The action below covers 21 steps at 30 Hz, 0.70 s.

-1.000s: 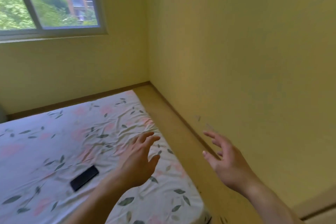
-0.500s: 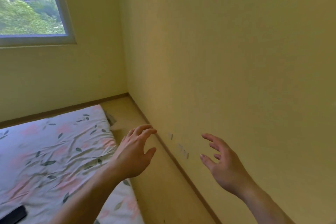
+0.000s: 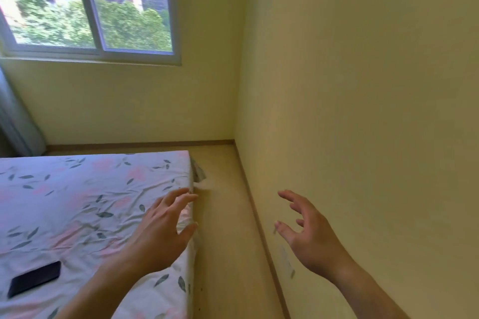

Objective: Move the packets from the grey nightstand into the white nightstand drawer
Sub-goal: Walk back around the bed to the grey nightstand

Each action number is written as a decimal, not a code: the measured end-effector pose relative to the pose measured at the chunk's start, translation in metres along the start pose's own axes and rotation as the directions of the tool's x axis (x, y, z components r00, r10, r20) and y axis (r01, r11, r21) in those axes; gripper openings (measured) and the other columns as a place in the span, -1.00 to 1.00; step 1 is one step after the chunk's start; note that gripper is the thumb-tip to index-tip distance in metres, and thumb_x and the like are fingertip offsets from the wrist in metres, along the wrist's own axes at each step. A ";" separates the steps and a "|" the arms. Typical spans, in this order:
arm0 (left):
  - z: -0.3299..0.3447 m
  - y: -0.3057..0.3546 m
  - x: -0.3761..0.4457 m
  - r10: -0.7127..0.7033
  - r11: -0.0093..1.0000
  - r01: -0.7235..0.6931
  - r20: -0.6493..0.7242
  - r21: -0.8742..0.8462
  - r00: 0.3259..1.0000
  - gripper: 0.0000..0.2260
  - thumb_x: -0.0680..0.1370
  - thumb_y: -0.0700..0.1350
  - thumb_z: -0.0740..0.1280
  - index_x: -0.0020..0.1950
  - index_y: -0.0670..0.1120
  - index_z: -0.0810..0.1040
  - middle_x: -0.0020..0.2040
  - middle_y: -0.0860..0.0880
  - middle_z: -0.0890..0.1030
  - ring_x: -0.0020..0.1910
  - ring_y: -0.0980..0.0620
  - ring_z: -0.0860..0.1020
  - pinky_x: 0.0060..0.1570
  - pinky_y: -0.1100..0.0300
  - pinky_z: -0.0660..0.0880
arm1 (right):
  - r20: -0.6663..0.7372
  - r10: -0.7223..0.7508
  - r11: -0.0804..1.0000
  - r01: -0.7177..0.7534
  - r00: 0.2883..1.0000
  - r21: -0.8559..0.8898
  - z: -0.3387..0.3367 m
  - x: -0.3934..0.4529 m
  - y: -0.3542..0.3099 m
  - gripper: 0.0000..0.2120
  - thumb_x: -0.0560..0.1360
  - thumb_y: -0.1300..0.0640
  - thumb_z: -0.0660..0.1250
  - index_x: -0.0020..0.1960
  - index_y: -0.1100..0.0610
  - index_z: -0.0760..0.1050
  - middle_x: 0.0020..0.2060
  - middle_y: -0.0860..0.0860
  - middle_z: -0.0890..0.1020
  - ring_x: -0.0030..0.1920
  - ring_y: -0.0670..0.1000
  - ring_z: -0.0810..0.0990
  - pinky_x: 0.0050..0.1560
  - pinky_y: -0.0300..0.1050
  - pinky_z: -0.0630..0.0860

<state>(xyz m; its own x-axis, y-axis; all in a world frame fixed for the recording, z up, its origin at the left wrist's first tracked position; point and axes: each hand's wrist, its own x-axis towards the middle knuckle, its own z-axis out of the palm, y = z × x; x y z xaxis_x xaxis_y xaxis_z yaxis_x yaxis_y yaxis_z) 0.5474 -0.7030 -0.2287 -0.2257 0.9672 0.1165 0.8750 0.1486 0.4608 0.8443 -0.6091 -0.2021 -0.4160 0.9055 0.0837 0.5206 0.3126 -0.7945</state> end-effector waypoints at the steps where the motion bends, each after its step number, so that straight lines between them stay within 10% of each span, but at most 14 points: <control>1: 0.001 -0.006 0.013 -0.018 1.000 0.018 -0.016 0.005 1.000 -0.49 0.60 0.14 0.34 0.52 0.24 0.28 0.58 0.21 0.19 0.55 0.06 0.21 0.50 0.03 0.25 | 0.023 -0.025 1.000 0.025 0.999 -0.014 0.001 0.020 0.000 -0.47 0.57 0.02 0.41 0.47 -0.24 0.33 0.40 -0.37 0.37 0.41 -0.26 0.36 0.46 -0.16 0.37; 21: -0.009 -0.111 0.454 -0.112 0.994 0.113 -0.096 0.007 0.989 -0.51 0.61 0.12 0.31 0.53 0.24 0.27 0.57 0.24 0.18 0.52 0.13 0.20 0.50 0.12 0.22 | 0.179 -0.124 0.991 0.129 0.976 -0.019 0.038 0.526 0.024 -0.46 0.56 0.01 0.43 0.48 -0.22 0.33 0.46 -0.27 0.35 0.47 -0.18 0.34 0.52 -0.02 0.34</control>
<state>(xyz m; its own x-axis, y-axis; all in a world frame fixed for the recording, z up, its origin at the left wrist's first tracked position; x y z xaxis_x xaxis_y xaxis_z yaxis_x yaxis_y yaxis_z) 0.3443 -0.2818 -0.2192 -0.3625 0.9202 0.1477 0.8465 0.2588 0.4653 0.6092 -0.1363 -0.2000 -0.6037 0.7939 0.0725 0.4767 0.4323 -0.7654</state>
